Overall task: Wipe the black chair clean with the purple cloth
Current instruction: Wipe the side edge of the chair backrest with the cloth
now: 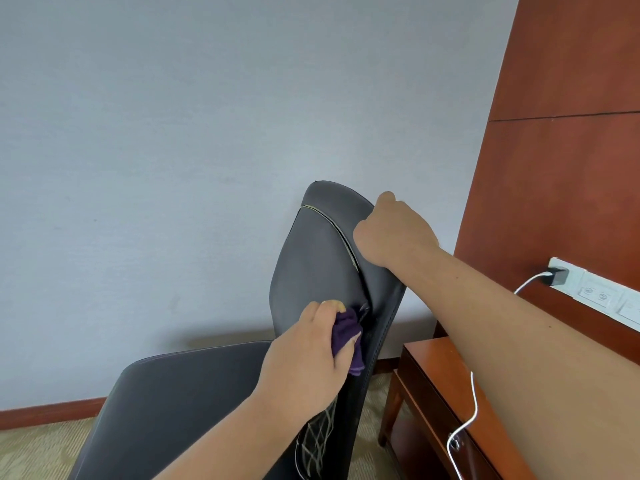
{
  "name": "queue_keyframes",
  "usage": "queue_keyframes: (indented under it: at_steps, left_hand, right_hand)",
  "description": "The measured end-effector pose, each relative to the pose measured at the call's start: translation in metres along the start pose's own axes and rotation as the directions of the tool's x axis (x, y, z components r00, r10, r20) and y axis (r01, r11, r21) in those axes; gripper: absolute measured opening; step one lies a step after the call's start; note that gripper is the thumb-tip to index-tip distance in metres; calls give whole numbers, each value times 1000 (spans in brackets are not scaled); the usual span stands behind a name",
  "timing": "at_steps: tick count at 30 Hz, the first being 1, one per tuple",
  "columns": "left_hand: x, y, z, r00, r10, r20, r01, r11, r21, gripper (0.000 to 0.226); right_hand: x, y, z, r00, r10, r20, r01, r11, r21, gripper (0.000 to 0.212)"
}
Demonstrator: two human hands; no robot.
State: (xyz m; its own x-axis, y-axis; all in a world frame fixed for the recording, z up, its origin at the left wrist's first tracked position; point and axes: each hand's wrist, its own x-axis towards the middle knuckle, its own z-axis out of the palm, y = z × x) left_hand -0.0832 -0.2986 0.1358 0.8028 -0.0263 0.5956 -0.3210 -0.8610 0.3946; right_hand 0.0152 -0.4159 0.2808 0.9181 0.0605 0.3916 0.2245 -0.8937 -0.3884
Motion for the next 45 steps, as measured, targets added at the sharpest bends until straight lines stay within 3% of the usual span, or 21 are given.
queue_keyframes:
  at_steps: [9,19,26,32,34,37,40,42,45]
  left_hand:
    - [16,36,-2,987,-9,-159,-20,984,-179,33]
    - [-2,3,1,997,74,-22,-73,995,64,31]
    - [16,20,-7,980,125,-155,-121,992,32,31]
    - [-7,-3,10,996,71,-45,-68,996,48,31]
    - [-7,-9,8,998,54,-11,-54,998,-24,28]
    - [6,-11,-4,1000,-20,8,21,963,-269,20]
    - [29,-1,-15,993,-47,-111,0,921,-390,20]
    - [45,8,-18,989,-53,-138,-10,907,-422,18]
    - [63,14,-16,999,-2,-38,-11,940,-340,16]
  right_hand:
    - [-3,1,-1,1000,-15,2,15,1000,16,17]
    - [-1,0,-2,1000,-1,0,1,1000,6,17]
    - [-3,-1,-1,1000,-2,-6,2,1000,12,17]
    - [-2,2,-2,1000,-3,0,3,1000,15,18]
    - [-2,0,-2,1000,-8,-1,8,1000,13,18]
    - [-2,-2,-1,1000,-10,-5,10,1000,2,18]
    - [-2,-2,-1,1000,-8,3,8,1000,12,18]
    - [-3,-2,-1,1000,-7,6,7,1000,30,19]
    - [-3,-1,-1,1000,-11,-6,11,1000,24,18]
